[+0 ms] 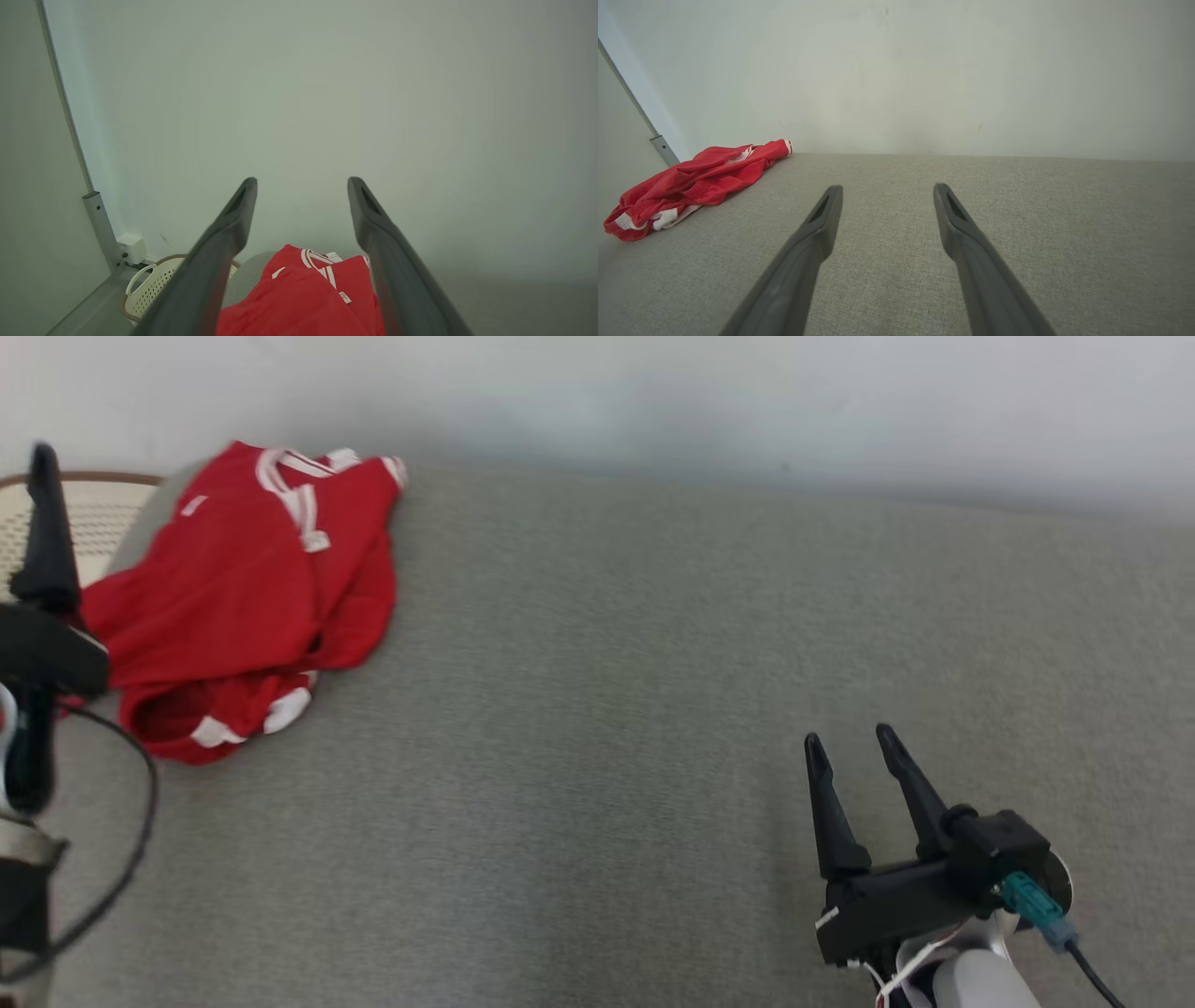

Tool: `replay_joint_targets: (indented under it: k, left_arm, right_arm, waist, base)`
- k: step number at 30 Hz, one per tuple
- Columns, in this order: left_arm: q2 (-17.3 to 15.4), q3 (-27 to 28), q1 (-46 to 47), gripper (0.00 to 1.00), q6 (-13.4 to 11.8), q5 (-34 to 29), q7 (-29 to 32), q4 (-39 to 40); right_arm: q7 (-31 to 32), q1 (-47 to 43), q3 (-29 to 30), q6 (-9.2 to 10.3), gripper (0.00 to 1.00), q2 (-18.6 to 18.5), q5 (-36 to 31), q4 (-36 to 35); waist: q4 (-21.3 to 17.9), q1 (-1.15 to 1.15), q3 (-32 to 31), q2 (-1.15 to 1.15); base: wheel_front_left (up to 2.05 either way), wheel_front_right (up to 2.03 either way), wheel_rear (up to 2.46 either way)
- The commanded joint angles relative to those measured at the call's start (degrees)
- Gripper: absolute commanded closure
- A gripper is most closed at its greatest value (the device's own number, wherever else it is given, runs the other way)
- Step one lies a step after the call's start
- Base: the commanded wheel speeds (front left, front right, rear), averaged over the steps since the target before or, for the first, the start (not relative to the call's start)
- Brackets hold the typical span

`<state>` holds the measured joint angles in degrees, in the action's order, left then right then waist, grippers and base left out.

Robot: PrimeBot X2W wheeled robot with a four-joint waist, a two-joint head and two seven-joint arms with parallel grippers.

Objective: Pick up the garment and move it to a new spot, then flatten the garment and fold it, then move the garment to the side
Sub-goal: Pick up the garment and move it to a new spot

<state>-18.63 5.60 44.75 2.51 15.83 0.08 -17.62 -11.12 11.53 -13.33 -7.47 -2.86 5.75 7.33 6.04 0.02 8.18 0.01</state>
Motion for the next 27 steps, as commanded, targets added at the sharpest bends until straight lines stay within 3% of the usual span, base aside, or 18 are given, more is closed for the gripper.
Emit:
replay_joint_targets:
  k: [1,13,27]
  left_arm:
    - [-1.9,-0.2,2.1,0.0,0.3,-0.7,1.1,-1.6]
    - [-4.7,-0.3,14.2,0.0,1.4,1.6,7.5,-19.8]
    - [-8.4,-4.0,18.0,0.0,2.8,0.2,15.7,-39.8]
  right_arm:
    - [-0.5,1.0,-0.1,-0.04,0.0,0.0,-0.2,-0.2]
    - [-1.2,3.7,-0.7,-0.04,0.0,0.0,-0.5,-0.3]
    - [-1.2,4.5,-1.6,-0.04,0.0,-0.1,-0.9,-0.4]
  waist:
    - [-6.4,-0.02,6.2,-0.01]
    - [-11.1,-0.02,9.2,-0.01]
    - [-14.3,-0.02,10.8,-0.01]
  base:
    - [0.0,0.0,0.0]
    - [0.0,0.0,0.0]
    - [0.0,0.0,0.0]
